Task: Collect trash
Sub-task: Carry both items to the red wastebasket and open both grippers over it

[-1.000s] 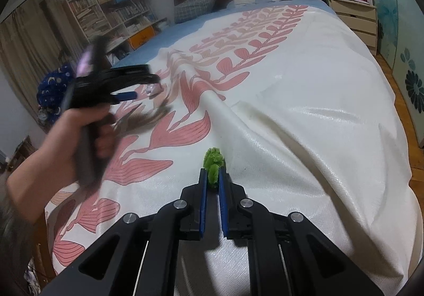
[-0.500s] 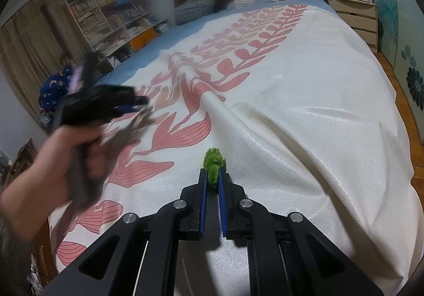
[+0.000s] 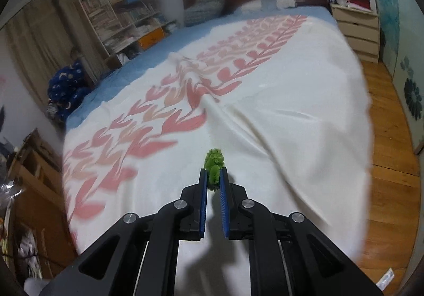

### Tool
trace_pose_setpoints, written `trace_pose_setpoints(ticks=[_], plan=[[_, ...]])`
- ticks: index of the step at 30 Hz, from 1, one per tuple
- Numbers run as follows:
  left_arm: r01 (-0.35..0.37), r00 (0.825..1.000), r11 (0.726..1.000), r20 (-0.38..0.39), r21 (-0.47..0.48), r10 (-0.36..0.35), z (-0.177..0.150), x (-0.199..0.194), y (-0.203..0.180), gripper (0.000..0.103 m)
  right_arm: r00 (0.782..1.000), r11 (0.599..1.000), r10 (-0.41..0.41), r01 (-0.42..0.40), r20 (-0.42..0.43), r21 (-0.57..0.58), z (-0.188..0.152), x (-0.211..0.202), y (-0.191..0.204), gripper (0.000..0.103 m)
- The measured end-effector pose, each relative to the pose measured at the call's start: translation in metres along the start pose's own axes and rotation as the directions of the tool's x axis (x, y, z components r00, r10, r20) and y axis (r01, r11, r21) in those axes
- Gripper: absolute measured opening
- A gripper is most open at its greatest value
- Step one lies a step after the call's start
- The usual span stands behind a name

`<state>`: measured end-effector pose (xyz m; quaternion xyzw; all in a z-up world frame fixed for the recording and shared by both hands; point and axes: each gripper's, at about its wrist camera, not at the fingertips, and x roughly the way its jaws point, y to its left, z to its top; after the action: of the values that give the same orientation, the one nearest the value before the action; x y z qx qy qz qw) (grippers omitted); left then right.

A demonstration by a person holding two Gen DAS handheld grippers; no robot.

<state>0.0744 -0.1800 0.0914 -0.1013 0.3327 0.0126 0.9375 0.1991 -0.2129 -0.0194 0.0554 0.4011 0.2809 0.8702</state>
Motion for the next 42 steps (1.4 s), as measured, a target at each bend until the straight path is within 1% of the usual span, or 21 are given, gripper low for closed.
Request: trace_pose_setpoints(ticks=[5, 6, 9, 12, 15, 16, 18, 19, 21, 22, 23, 24, 25, 26, 27, 28, 29, 32, 39, 41, 42], plan=[[0.083, 0.996, 0.996, -0.046, 0.034, -0.082, -0.025, 0.002, -0.061, 0.024, 0.997, 0.995, -0.05, 0.045, 0.054, 0.084, -0.039, -0.107, -0.073, 0.011], [0.101, 0.993, 0.994, -0.06, 0.052, -0.098, -0.032, 0.005, -0.075, 0.024, 0.993, 0.99, -0.082, 0.072, 0.086, 0.122, -0.053, -0.145, -0.099, 0.011], [0.153, 0.984, 0.981, -0.111, 0.12, -0.14, -0.053, 0.015, -0.118, 0.024, 0.978, 0.965, -0.181, 0.156, 0.105, 0.21, -0.091, -0.223, -0.157, 0.011], [0.225, 0.964, 0.959, -0.184, 0.171, -0.193, -0.073, 0.033, -0.163, 0.024, 0.957, 0.925, -0.283, 0.255, 0.065, 0.282, -0.128, -0.282, -0.207, 0.011], [0.297, 0.938, 0.932, -0.248, 0.208, -0.243, -0.093, 0.05, -0.21, 0.024, 0.928, 0.886, -0.372, 0.351, 0.011, 0.304, -0.163, -0.316, -0.242, 0.011], [0.324, 0.925, 0.921, -0.278, 0.216, -0.261, -0.103, 0.059, -0.229, 0.024, 0.92, 0.869, -0.391, 0.377, -0.022, 0.319, -0.179, -0.323, -0.256, 0.011], [0.373, 0.901, 0.899, -0.32, 0.229, -0.293, -0.123, 0.072, -0.258, 0.024, 0.91, 0.848, -0.408, 0.407, -0.071, 0.339, -0.206, -0.33, -0.274, 0.011], [0.401, 0.884, 0.883, -0.357, 0.244, -0.303, -0.138, 0.082, -0.277, 0.024, 0.904, 0.839, -0.413, 0.423, -0.106, 0.343, -0.223, -0.329, -0.283, 0.011], [0.447, 0.845, 0.858, -0.434, 0.251, -0.313, -0.169, 0.1, -0.305, 0.024, 0.9, 0.812, -0.402, 0.435, -0.168, 0.39, -0.257, -0.323, -0.302, 0.011], [0.47, 0.819, 0.842, -0.486, 0.266, -0.304, -0.188, 0.112, -0.32, 0.024, 0.898, 0.798, -0.394, 0.44, -0.197, 0.412, -0.271, -0.317, -0.309, 0.011], [0.493, 0.789, 0.828, -0.538, 0.267, -0.296, -0.206, 0.123, -0.33, 0.024, 0.897, 0.778, -0.379, 0.442, -0.228, 0.447, -0.29, -0.311, -0.318, 0.011], [0.504, 0.768, 0.82, -0.576, 0.273, -0.28, -0.219, 0.13, -0.336, 0.024, 0.891, 0.754, -0.375, 0.453, -0.255, 0.475, -0.306, -0.305, -0.324, 0.011], [0.495, 0.762, 0.81, -0.605, 0.314, -0.231, -0.236, 0.138, -0.343, 0.024, 0.883, 0.733, -0.373, 0.468, -0.283, 0.493, -0.318, -0.3, -0.329, 0.011], [0.478, 0.762, 0.801, -0.624, 0.36, -0.175, -0.25, 0.144, -0.348, 0.024, 0.879, 0.716, -0.368, 0.475, -0.302, 0.511, -0.329, -0.294, -0.333, 0.011], [0.473, 0.753, 0.798, -0.642, 0.375, -0.145, -0.261, 0.147, -0.349, 0.024, 0.88, 0.699, -0.349, 0.473, -0.321, 0.537, -0.342, -0.288, -0.337, 0.011], [0.474, 0.731, 0.8, -0.672, 0.368, -0.123, -0.272, 0.154, -0.349, 0.024, 0.884, 0.686, -0.323, 0.464, -0.336, 0.56, -0.353, -0.282, -0.339, 0.011], [0.474, 0.715, 0.799, -0.691, 0.37, -0.104, -0.279, 0.159, -0.349, 0.024, 0.887, 0.68, -0.311, 0.459, -0.342, 0.572, -0.36, -0.278, -0.339, 0.011], [0.469, 0.697, 0.797, -0.714, 0.381, -0.07, -0.287, 0.17, -0.351, 0.024, 0.888, 0.676, -0.289, 0.453, -0.357, 0.581, -0.375, -0.27, -0.338, 0.011], [0.459, 0.674, 0.805, -0.738, 0.377, -0.039, -0.297, 0.183, -0.347, 0.026, 0.892, 0.684, -0.266, 0.441, -0.365, 0.581, -0.377, -0.255, -0.342, 0.012], [0.449, 0.676, 0.81, -0.736, 0.376, -0.033, -0.296, 0.185, -0.347, 0.031, 0.895, 0.685, -0.256, 0.434, -0.364, 0.585, -0.377, -0.253, -0.341, 0.014], [0.444, 0.675, 0.813, -0.737, 0.376, -0.028, -0.297, 0.188, -0.346, 0.038, 0.894, 0.684, -0.257, 0.437, -0.368, 0.584, -0.376, -0.252, -0.341, 0.014]])
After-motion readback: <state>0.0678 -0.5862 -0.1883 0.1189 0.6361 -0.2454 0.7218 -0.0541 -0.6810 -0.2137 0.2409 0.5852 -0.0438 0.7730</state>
